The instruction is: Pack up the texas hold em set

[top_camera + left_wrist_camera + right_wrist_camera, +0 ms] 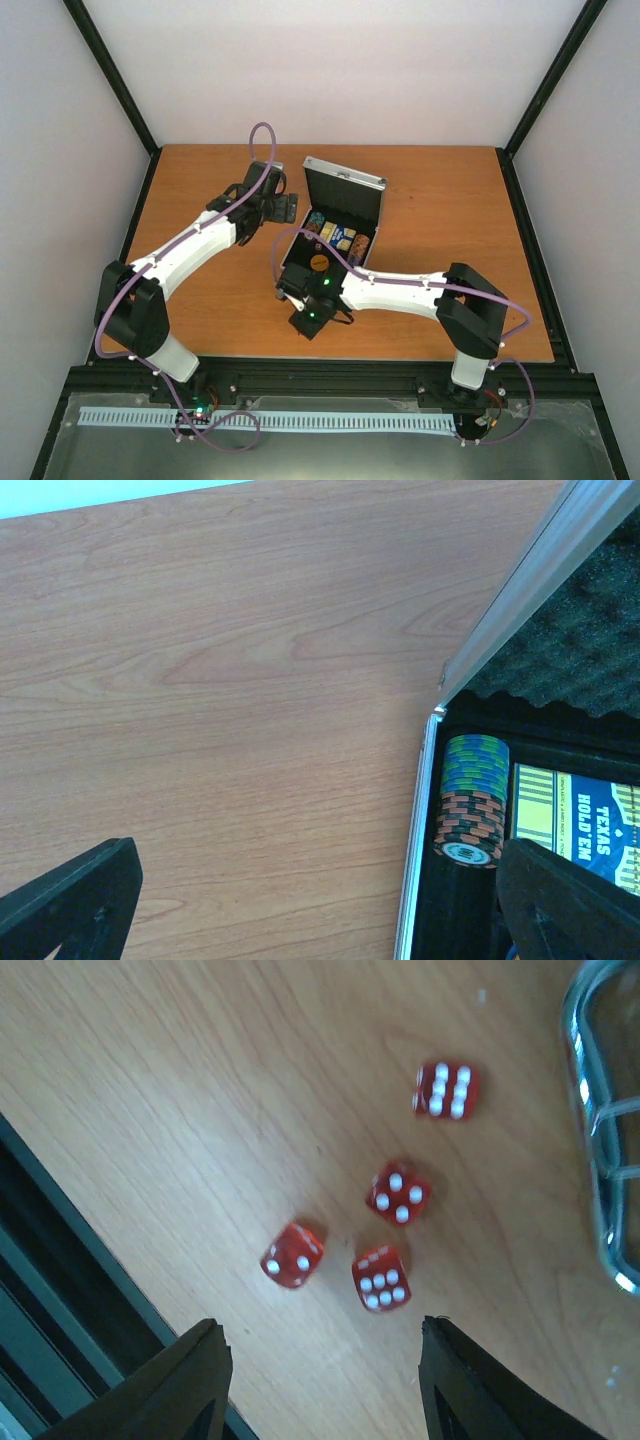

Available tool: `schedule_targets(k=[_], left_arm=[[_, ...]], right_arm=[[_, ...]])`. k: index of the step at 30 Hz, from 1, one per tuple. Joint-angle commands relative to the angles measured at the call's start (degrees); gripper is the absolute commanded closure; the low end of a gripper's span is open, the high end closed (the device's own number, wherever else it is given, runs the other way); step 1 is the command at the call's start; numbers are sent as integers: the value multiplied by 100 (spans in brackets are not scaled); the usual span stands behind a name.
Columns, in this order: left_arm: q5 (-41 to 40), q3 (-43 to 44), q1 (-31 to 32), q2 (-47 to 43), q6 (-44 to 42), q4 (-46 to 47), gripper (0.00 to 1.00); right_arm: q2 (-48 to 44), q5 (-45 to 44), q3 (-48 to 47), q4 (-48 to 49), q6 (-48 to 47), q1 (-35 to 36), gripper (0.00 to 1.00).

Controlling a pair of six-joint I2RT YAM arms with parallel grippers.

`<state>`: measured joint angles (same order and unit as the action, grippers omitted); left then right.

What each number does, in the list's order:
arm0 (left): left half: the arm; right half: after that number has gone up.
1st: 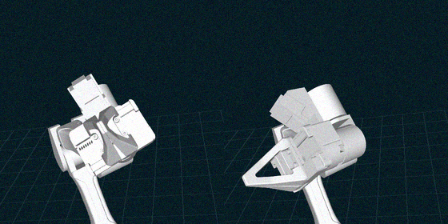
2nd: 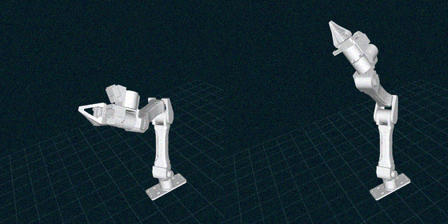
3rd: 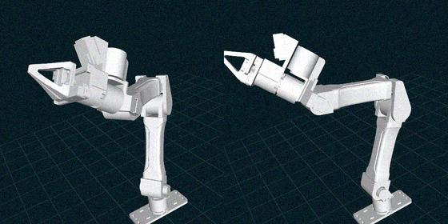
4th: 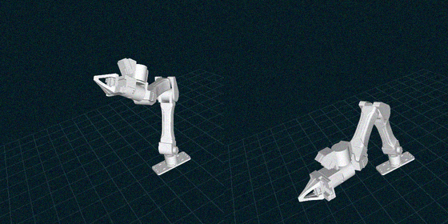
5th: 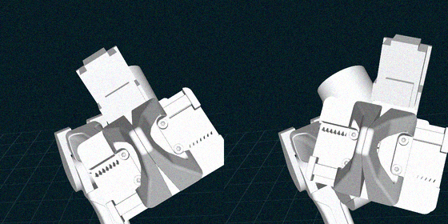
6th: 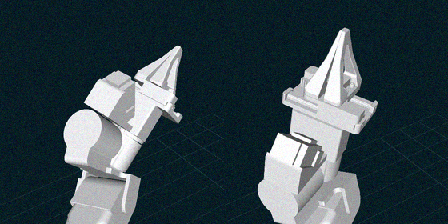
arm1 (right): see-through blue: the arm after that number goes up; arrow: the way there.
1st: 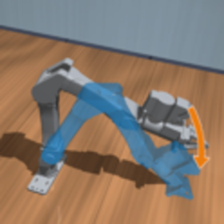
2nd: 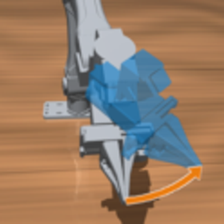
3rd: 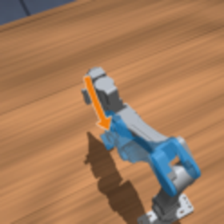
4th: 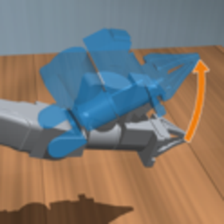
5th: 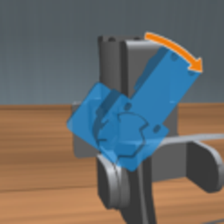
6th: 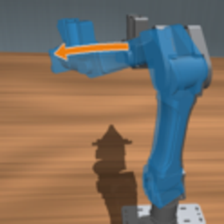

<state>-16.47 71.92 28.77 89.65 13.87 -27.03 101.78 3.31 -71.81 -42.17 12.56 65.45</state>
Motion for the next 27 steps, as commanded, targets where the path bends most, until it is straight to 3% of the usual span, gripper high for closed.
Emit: schedule_targets(k=[1, 27], left_arm=[[12, 68, 24, -86, -7, 83, 0], [0, 91, 23, -104, -16, 75, 0]], right_arm=[[-161, -3, 210, -76, 378, 56, 46], [580, -406, 470, 600, 150, -170, 54]])
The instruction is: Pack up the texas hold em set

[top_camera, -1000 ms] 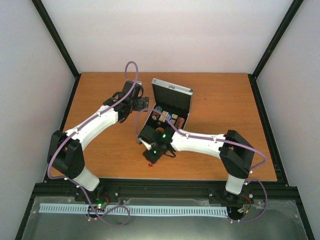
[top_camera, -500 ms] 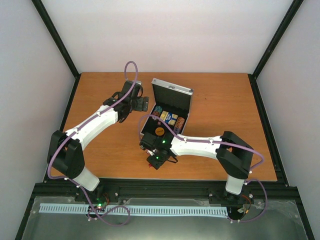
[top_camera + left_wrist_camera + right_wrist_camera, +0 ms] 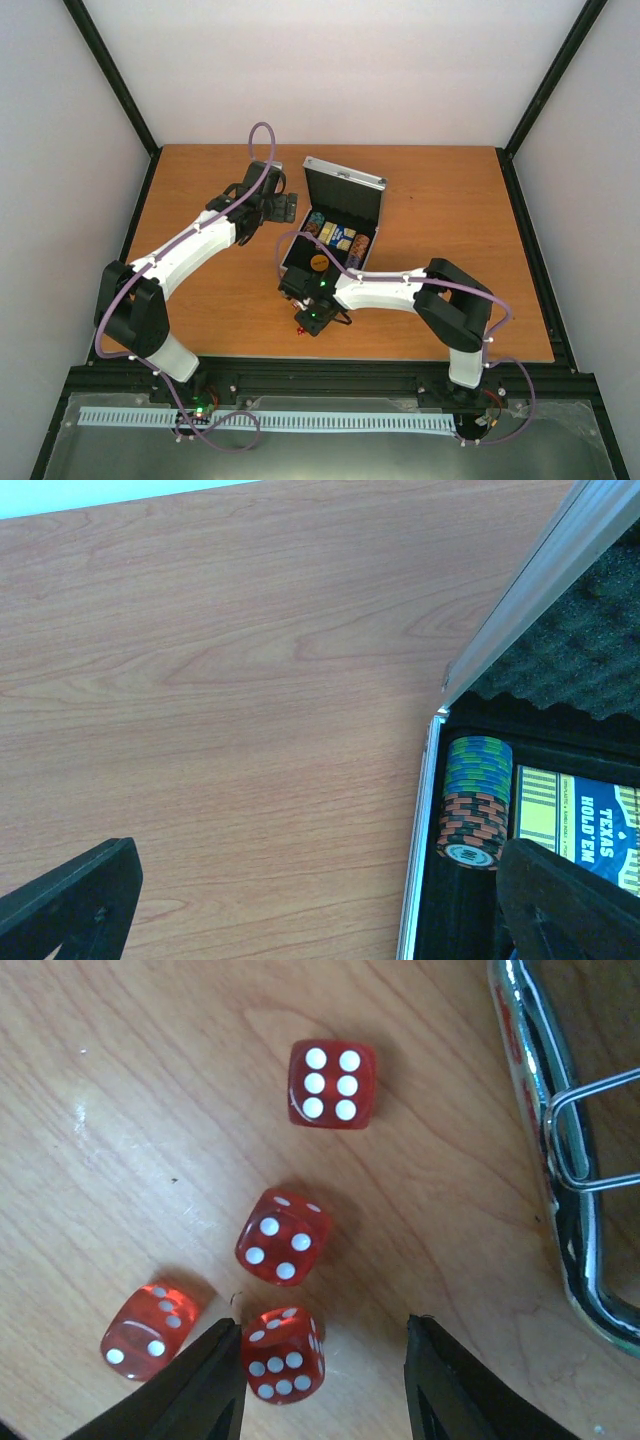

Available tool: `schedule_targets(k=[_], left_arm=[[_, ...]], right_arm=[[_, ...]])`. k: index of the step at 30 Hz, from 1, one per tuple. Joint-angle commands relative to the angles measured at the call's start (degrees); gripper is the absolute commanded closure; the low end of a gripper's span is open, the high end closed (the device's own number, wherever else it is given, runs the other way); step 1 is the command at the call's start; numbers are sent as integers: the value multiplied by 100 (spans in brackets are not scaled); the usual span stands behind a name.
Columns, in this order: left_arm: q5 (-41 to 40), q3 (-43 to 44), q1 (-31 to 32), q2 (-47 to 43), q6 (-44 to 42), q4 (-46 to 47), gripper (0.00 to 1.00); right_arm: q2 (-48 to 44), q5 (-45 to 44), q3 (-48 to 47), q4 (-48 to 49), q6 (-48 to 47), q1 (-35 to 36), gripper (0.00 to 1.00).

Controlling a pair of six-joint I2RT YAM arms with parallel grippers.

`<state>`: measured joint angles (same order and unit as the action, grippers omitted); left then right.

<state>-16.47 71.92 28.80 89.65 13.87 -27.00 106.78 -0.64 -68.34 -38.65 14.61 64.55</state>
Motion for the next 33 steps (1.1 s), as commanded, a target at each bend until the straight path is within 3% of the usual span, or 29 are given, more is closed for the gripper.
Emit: schedule_targets(k=[1, 6, 10, 14, 23, 27, 33], left_arm=[[-5, 92, 28, -95, -16, 71, 0], [19, 101, 21, -95, -16, 64, 0], [10, 100, 25, -97, -16, 57, 0], [-23, 85, 23, -126, -30, 46, 0], [-3, 60, 21, -158, -16, 79, 0], [4, 35, 22, -144, -16, 97, 0], [-10, 41, 21, -124, -42, 92, 0]], right_arm=[[92, 1, 152, 302, -59, -91, 55], [155, 38, 215, 421, -89, -97, 60], [189, 63, 216, 426, -91, -101, 77], [116, -31, 234, 313, -74, -101, 88], [-560, -519, -35, -342, -87, -270, 89], [-786, -501, -111, -256, -207, -790, 89], [-381, -352, -366, 191, -452, -1702, 89]])
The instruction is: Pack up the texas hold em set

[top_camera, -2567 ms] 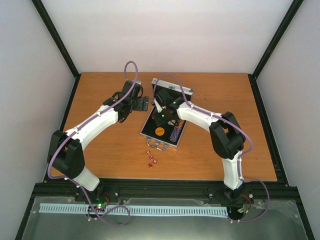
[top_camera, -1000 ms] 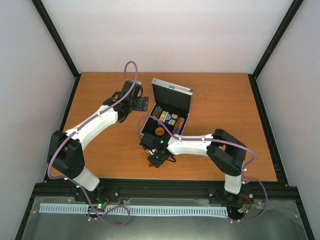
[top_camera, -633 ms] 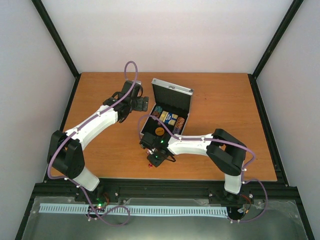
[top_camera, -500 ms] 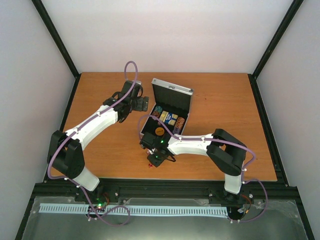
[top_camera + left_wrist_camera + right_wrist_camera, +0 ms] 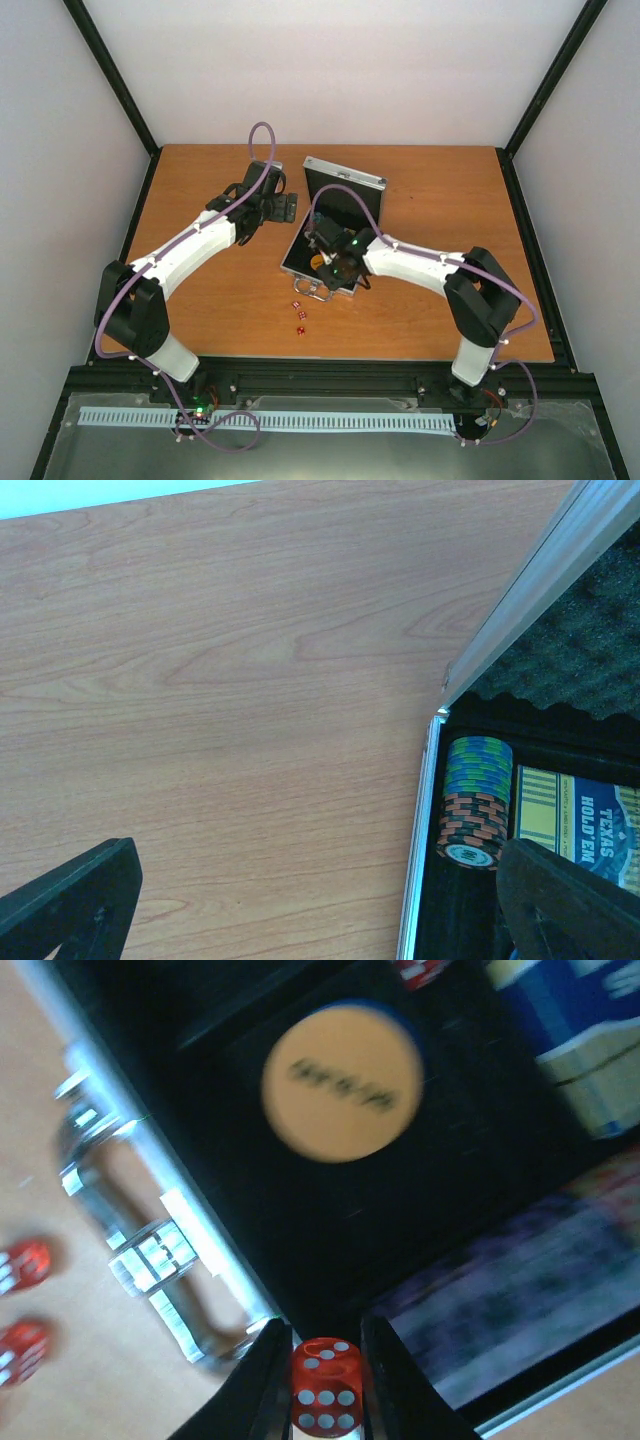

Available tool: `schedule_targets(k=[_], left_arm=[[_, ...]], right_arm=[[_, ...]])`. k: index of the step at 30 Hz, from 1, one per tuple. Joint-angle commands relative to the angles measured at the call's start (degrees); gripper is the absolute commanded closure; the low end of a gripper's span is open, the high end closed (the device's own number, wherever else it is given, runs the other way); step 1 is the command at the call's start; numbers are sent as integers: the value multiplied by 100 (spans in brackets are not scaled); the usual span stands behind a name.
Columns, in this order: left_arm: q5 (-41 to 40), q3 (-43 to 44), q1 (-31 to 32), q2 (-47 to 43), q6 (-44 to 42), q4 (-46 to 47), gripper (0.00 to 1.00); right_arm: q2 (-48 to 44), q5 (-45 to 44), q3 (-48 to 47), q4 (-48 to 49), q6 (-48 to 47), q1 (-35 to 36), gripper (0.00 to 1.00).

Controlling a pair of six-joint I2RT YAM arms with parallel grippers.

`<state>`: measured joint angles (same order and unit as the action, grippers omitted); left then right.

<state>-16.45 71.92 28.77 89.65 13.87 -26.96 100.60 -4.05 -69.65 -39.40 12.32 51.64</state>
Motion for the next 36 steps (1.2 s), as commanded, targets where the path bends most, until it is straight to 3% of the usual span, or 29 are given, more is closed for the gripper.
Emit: schedule_targets(k=[1, 7, 16, 33, 36], left_arm=[[-18, 41, 23, -138, -54, 86, 0], [-25, 58, 23, -107, -61, 73, 0], [-53, -11, 23, -116, -68, 103, 0], [-66, -11, 23, -106, -89, 90, 0], [-65, -11, 27, -105, -95, 86, 0]], right_arm=[[324, -5, -322, 348, -261, -516, 89], [939, 222, -963, 648, -485, -952, 89], [1602, 228, -1458, 775, -657, -1002, 90], [2110, -26, -1850, 949, -773, -1077, 89], [2180, -113, -1838, 964, -770, -1081, 85]])
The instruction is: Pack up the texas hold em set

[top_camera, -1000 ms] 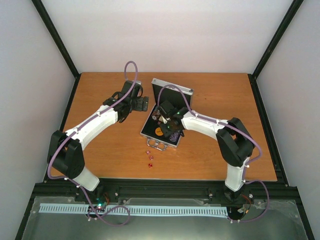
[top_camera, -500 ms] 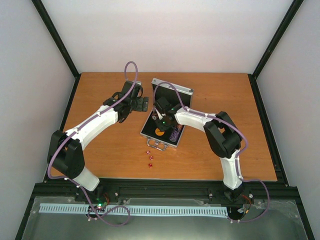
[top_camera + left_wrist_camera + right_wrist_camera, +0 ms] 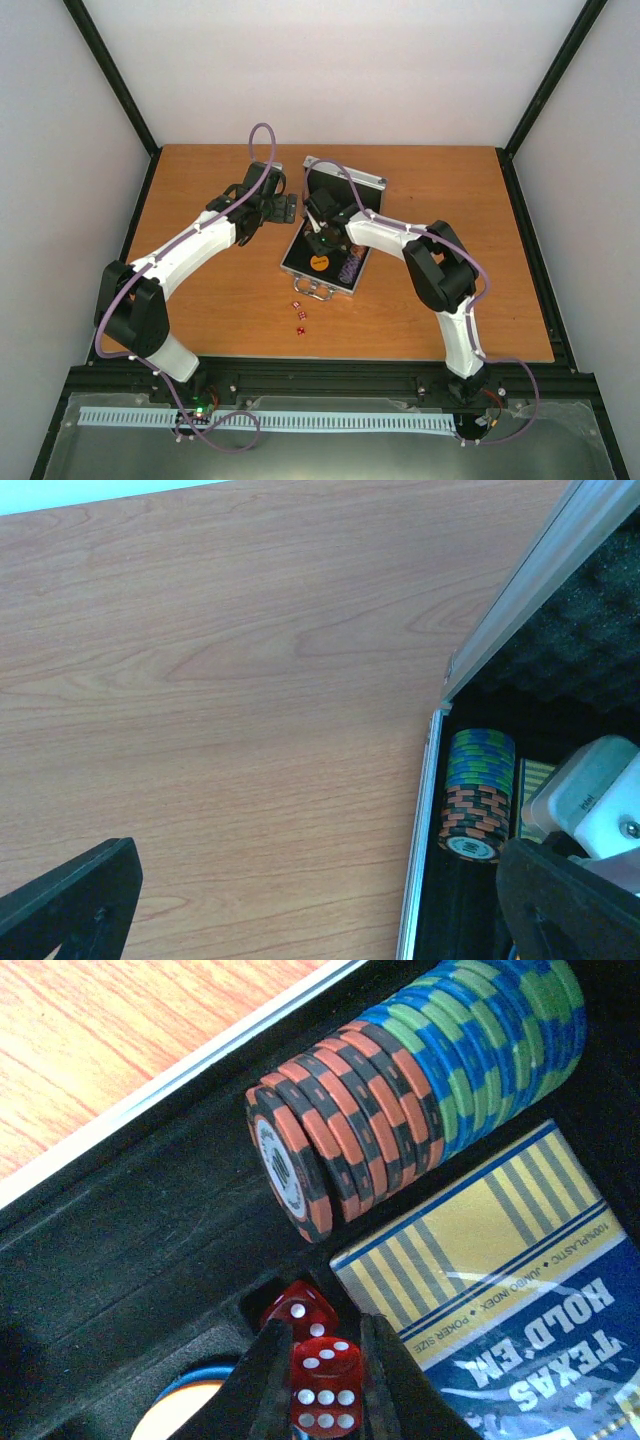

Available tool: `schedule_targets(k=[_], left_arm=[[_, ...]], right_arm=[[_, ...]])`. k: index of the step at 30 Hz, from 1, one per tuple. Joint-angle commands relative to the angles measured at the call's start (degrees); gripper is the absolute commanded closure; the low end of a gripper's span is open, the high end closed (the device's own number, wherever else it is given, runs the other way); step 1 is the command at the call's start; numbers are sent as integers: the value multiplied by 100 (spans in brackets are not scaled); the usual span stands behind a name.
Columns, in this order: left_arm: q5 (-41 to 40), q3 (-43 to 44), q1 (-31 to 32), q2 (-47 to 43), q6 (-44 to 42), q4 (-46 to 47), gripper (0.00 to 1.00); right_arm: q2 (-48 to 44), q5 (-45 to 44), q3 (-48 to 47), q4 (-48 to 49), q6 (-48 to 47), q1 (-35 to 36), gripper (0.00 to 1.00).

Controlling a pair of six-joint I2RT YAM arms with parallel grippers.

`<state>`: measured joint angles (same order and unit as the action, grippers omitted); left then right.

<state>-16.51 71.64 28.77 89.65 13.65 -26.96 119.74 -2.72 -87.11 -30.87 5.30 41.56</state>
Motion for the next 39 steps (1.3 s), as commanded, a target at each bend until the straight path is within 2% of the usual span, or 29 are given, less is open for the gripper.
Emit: schedule_targets(k=[1, 3, 10, 24, 29, 34, 39], left_arm=[[-55, 17, 25, -97, -73, 87, 0], [-51, 17, 23, -90, -80, 89, 0], [-49, 8, 23, -92, -64, 86, 0], [-54, -1, 23, -122, -56, 81, 0], [-34, -1, 23, -116, -64, 90, 0], [-42, -2, 23, -131, -69, 77, 0], [-27, 8, 28, -123, -55, 86, 0]], right_arm=[[273, -294, -86, 116, -72, -76, 81], [270, -369, -71, 124, -71, -78, 73], [66, -509, -20, 90, -78, -78, 61], [-269, -1053, 168, 30, -57, -78, 60], [-221, -987, 181, 98, -99, -78, 60], [-507, -642, 308, 152, -157, -78, 43], [-994, -222, 477, 67, -205, -25, 32]])
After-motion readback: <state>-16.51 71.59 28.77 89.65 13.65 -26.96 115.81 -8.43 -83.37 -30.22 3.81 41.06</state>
